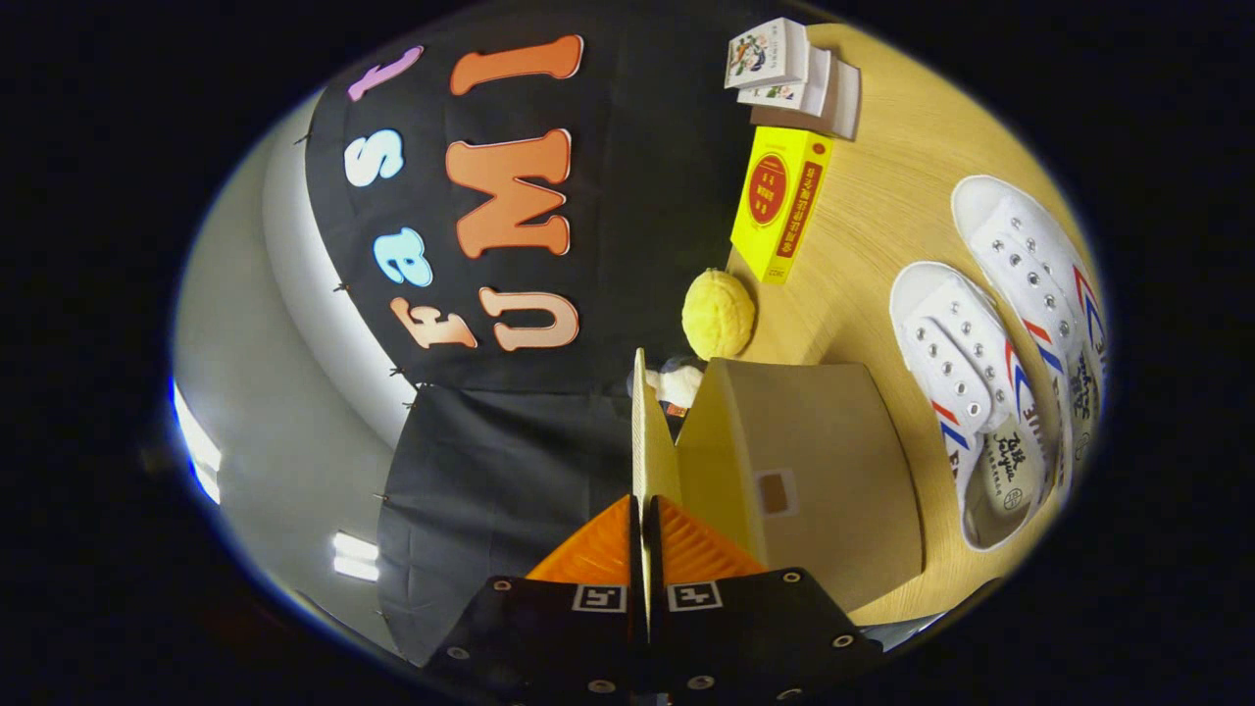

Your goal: Open the storage box then place both shoes into the box .Put the left shoe in first, then the right shoe, with the right side of both shoes facing outward in a uniform manner.

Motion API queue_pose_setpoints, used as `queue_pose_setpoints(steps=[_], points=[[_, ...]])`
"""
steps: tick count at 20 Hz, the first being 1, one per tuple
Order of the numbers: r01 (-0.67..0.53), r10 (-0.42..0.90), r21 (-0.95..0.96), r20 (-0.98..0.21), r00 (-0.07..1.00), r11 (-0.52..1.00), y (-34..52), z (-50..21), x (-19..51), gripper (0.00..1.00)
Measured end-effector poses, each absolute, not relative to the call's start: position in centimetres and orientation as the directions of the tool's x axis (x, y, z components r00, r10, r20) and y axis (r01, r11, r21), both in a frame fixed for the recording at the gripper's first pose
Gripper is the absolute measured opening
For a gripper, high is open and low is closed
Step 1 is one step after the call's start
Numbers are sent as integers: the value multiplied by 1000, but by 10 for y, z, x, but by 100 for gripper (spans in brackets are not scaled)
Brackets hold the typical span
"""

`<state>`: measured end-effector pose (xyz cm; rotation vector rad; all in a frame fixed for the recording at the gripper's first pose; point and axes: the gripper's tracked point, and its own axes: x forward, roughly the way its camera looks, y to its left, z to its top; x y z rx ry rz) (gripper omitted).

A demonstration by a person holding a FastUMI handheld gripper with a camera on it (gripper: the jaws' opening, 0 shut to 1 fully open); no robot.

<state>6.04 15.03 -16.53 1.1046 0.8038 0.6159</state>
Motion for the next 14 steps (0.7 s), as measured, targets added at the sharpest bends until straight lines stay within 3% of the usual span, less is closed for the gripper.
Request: queue_pose_setpoints(steps=[14], points=[[-278,897,884,-269,352,375,319,-106,33,1]])
